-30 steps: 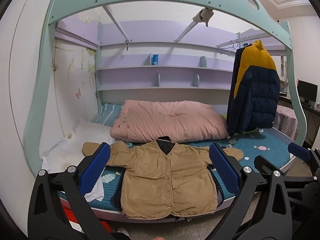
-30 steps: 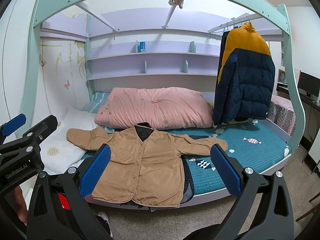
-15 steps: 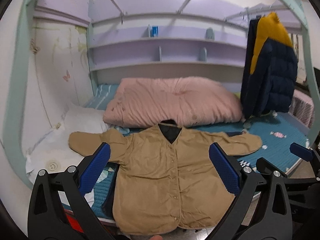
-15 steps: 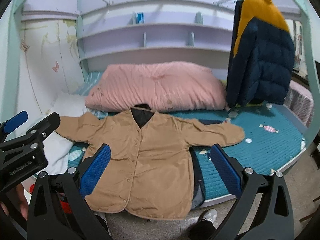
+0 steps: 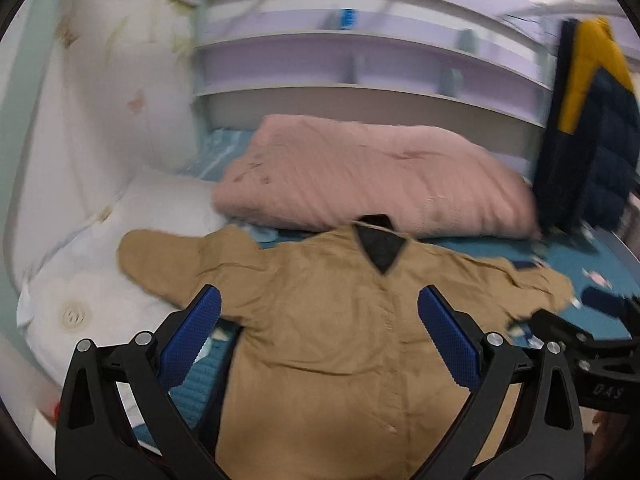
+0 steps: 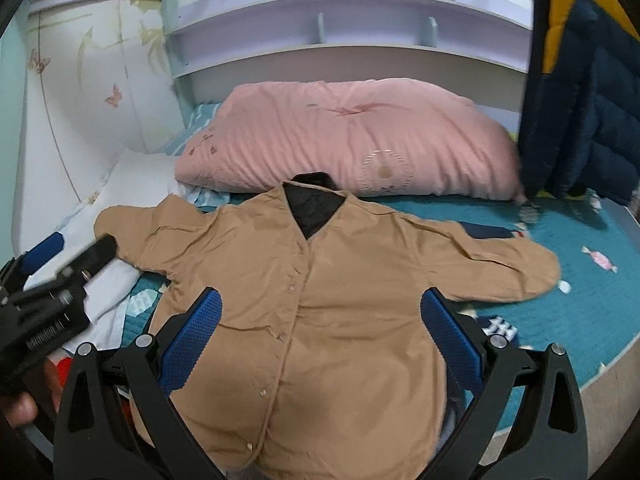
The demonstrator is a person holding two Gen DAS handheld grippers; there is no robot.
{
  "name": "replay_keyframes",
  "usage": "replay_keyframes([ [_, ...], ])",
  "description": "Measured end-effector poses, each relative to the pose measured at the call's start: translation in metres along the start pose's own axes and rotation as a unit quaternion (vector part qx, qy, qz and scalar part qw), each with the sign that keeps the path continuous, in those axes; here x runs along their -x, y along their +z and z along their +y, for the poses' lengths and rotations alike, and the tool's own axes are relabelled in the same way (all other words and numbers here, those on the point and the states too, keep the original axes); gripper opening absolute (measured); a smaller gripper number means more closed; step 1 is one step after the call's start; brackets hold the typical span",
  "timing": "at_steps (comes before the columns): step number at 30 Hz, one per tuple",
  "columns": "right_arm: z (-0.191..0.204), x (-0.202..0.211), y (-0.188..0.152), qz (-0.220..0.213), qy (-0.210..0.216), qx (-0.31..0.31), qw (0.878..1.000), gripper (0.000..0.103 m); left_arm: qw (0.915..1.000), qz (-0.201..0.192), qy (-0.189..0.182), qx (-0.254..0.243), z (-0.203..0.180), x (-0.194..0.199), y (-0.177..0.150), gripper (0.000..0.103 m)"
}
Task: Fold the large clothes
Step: 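Lower the left gripper to the tan jacket's sleeve cuff and grasp it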
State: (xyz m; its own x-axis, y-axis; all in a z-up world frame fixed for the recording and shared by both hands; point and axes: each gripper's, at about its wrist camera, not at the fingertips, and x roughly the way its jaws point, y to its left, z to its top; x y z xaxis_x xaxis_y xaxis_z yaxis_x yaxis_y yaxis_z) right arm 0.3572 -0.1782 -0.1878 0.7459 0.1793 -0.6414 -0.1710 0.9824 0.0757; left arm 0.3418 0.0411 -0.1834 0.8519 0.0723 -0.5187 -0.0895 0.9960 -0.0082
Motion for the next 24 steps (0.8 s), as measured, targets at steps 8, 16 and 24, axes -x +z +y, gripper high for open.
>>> replay_keyframes([
  [8,0.027,-0.064,-0.003,0.008,0.034,0.048,0.998,0.096,0.9979,0.037,-0.013,0.052,0.056,-0.052,-0.017,0.098],
  [16,0.069,-0.144,0.001,0.040,0.073,0.051,0.995,0.073,0.9942,0.057,0.008,0.091,0.150,-0.113,-0.013,0.098],
  [24,0.110,-0.215,0.003,0.097,0.126,0.047,0.986,0.015,0.9865,0.072,0.080,0.123,0.249,-0.168,-0.010,0.098],
])
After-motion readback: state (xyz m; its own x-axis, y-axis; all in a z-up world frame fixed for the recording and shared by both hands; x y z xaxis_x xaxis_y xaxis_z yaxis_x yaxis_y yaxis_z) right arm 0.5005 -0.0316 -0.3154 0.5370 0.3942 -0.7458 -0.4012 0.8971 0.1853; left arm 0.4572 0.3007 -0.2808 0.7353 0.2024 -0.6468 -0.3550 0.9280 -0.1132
